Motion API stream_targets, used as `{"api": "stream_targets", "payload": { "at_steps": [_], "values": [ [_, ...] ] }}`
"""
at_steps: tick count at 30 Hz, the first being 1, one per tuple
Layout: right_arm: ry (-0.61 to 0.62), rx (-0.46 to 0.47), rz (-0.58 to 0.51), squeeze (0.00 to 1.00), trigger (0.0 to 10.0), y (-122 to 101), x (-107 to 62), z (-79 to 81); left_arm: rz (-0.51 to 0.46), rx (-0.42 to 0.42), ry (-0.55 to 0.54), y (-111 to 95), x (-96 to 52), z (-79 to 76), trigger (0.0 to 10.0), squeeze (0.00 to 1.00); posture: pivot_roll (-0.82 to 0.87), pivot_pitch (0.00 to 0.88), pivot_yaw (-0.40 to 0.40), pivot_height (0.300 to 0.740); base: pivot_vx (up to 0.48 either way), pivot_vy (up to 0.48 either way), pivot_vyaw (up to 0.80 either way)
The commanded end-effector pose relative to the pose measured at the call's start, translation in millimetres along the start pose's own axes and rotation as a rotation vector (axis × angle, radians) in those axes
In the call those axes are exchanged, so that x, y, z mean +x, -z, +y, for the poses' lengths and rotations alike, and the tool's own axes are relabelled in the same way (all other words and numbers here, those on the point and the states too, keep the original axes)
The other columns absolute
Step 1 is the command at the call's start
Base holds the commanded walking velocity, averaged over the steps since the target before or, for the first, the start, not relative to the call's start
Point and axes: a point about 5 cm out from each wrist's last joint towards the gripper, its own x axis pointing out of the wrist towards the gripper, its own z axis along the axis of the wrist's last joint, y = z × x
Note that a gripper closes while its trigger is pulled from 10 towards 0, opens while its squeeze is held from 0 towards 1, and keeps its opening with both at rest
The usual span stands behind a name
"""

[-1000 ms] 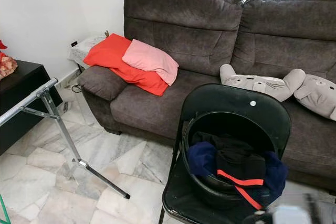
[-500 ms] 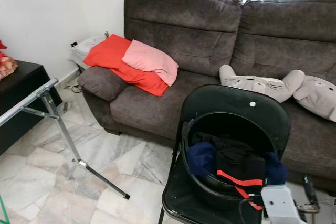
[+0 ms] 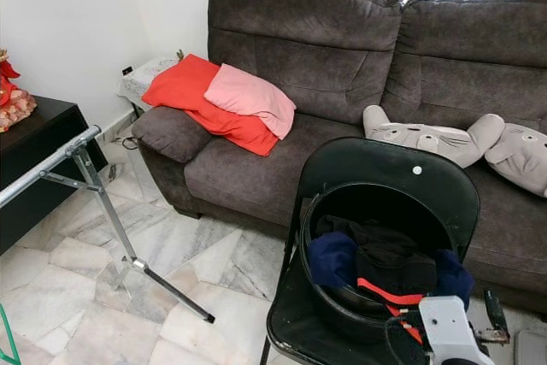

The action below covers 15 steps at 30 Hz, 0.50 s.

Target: Hang hanger

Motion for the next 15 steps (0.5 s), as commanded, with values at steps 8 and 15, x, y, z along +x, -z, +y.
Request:
{"api": "stream_targets", "payload": {
  "at_steps": [8, 15],
  "values": [
    [-0.062, -0.141, -0.018, 0.0, 10.0, 3.1, -7.0, 3.3, 0.034, 0.003, -0.001, 12.1, -1.9, -0.4, 10.0, 0.0, -0.12, 0.031, 0.016, 0.74, 0.0, 0.0, 0.0],
    [-0.09, -0.16, -0.006, 0.0, 10.0, 7.6, -3.9, 4.1, 0.037, 0.005, 0.004, 13.1, -1.9, -2.4, 10.0, 0.0, -0.12, 0.032, 0.015, 0.74, 0.0, 0.0, 0.0]
  ]
}}
